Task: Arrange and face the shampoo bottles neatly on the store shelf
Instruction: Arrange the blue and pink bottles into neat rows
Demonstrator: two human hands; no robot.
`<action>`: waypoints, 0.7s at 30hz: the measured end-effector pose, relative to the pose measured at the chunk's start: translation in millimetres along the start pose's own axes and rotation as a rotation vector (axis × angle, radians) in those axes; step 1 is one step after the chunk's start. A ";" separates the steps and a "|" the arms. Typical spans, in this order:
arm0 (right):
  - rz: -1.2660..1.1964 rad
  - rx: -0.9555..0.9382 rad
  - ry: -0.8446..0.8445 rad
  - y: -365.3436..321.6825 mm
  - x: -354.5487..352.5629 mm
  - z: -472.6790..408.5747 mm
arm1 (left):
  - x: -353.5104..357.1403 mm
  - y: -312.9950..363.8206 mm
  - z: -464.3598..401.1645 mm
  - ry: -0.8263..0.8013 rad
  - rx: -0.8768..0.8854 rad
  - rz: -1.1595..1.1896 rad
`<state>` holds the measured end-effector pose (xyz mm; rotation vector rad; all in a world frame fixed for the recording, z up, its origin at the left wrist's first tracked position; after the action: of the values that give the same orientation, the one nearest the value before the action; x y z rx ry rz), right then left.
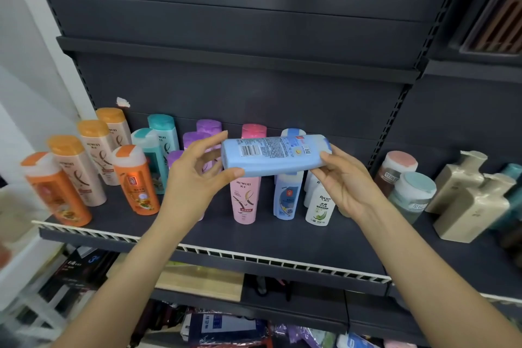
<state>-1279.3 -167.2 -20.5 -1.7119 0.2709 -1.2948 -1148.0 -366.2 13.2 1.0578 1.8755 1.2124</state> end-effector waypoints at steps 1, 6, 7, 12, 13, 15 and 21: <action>0.003 -0.002 -0.019 -0.6 2.2 -0.2 | -0.8 5.0 0.8 -0.004 0.029 -0.022; 0.002 -0.029 -0.075 -3.2 11.0 0.0 | -1.6 18.2 2.0 -0.032 0.101 -0.037; -0.005 -0.034 -0.076 -2.8 11.3 0.0 | -2.4 18.1 2.0 -0.029 0.097 -0.028; 0.009 -0.043 -0.064 -1.9 10.9 2.0 | -8.5 12.4 1.2 0.030 0.058 0.004; 0.012 -0.046 -0.056 -1.6 10.4 2.4 | -10.8 8.8 -0.2 0.055 0.040 0.026; 0.015 -0.056 -0.048 -1.3 10.3 2.9 | -14.9 -0.1 -3.2 0.100 -0.009 0.058; 0.025 -0.111 -0.043 -0.3 9.9 -0.6 | -4.1 -48.0 -2.9 0.077 -0.334 0.424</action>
<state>-1275.7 -173.8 -13.9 -1.8214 0.3441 -1.2431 -1161.8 -382.7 -29.9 1.2664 1.4678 1.7575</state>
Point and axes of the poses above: each hand's wrist, its own z-axis away from the middle knuckle, its own x-axis out of the palm, y = z × x, the point moved 9 cm from there along -z, towards the middle knuckle, and after that the axes turned 5 degrees about -y, right-handed, at the moved point
